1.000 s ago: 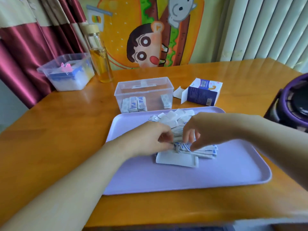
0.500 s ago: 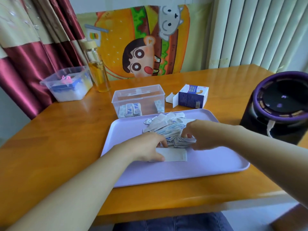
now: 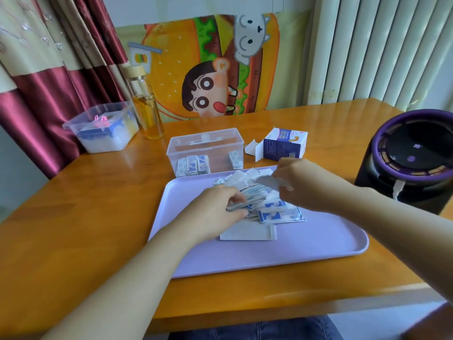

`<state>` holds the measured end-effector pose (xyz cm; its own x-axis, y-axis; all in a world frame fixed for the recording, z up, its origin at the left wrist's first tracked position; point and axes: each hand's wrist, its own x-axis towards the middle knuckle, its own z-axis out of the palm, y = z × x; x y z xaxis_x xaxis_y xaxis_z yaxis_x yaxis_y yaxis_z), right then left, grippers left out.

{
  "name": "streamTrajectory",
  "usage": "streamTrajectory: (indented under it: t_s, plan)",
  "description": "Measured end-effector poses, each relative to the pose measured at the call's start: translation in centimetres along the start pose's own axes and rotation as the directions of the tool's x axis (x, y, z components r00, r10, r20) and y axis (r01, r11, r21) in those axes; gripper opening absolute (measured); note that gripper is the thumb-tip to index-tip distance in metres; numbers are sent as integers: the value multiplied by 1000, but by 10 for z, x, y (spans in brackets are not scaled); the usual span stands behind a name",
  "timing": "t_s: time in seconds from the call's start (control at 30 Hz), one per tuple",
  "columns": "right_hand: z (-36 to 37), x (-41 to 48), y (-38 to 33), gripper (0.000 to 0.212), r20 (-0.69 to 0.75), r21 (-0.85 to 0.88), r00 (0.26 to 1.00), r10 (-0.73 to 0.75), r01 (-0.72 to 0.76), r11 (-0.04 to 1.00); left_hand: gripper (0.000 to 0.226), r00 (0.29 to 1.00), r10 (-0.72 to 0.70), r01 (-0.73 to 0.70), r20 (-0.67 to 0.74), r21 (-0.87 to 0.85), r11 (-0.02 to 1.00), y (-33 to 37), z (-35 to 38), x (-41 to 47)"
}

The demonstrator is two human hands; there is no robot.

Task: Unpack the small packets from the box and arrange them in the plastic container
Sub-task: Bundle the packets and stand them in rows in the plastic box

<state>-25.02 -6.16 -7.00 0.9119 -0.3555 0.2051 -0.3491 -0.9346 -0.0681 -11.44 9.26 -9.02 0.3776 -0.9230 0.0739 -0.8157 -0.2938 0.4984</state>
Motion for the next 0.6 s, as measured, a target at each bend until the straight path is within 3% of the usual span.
streamTrajectory:
  t_s: [0.07, 0.13, 0.17, 0.23, 0.33, 0.43, 0.6]
  plan:
    - [-11, 0, -13, 30, -91, 229, 994, 57, -35, 973, 42, 994, -91, 63, -65, -342, 938, 8, 5, -3]
    - [-14, 1, -31, 52, -127, 405, 985, 117, -56, 913, 49, 987, -158, 101, -13, -713, 694, 21, 15, -9]
    - [-11, 3, -41, 47, -147, 449, 982, 115, -37, 893, 45, 986, -166, 93, 4, -842, 531, 28, 21, -12]
    - [-1, 6, -58, 23, -182, 503, 975, 126, -18, 864, 37, 982, -187, 54, 9, -970, 237, 36, 31, -14]
    - [18, 10, -70, 10, -90, 502, 990, 106, -47, 864, 35, 956, -273, 79, 109, -990, -120, 35, 37, -14]
    - [23, 9, -71, 8, 9, 541, 1000, 12, -15, 841, 36, 937, -292, 119, 190, -962, -244, 23, 35, -18]
    - [8, -1, -69, 33, 259, 629, 950, -173, -30, 777, 24, 940, -194, 199, 279, -915, -351, 15, 31, -28]
